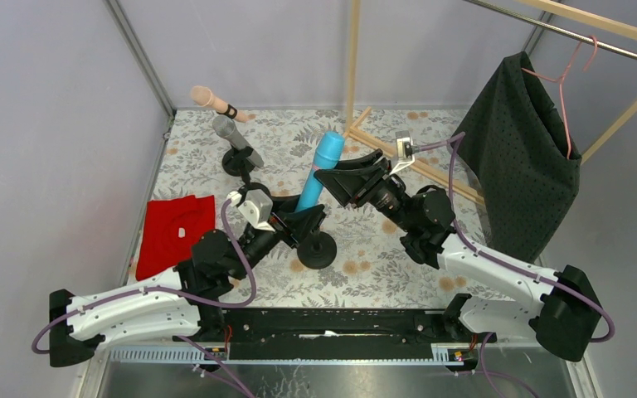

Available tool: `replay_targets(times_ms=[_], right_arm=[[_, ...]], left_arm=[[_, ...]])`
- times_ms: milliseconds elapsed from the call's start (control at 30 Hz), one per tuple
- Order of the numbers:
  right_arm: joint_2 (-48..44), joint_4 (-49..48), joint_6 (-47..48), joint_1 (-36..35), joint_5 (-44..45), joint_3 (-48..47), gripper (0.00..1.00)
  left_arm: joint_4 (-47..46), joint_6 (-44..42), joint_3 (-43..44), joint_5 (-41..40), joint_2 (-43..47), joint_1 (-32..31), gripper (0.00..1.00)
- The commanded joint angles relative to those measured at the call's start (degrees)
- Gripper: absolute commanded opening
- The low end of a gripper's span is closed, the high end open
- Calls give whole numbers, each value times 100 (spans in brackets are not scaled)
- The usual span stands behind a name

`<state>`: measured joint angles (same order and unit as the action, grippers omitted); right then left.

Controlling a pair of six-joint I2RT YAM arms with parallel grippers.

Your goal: Attach the microphones to the stand

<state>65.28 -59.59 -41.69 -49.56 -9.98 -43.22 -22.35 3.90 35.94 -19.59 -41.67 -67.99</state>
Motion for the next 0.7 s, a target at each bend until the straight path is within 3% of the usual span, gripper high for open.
replay_targets(times_ms=[0, 67, 133, 200, 467, 667], right_arm=[[19, -383, -90, -36, -75, -240, 48], [27, -364, -85, -34, -91, -246, 49], [36, -345, -77, -34, -123, -239, 60], [38, -330, -76, -36, -140, -234, 63], [102, -282, -102, -31, -132, -237, 54], [216, -231, -137, -36, -214, -282, 61]], left_arm=[[-176, 72, -61, 54, 123, -22, 0], [-144, 59, -72, 44, 129, -22, 0], [-115, 57, -78, 49, 132, -22, 0], [-91, 58, -79, 53, 125, -22, 0], [-20, 76, -88, 109, 140, -22, 0], [69, 23, -91, 125, 158, -27, 0]])
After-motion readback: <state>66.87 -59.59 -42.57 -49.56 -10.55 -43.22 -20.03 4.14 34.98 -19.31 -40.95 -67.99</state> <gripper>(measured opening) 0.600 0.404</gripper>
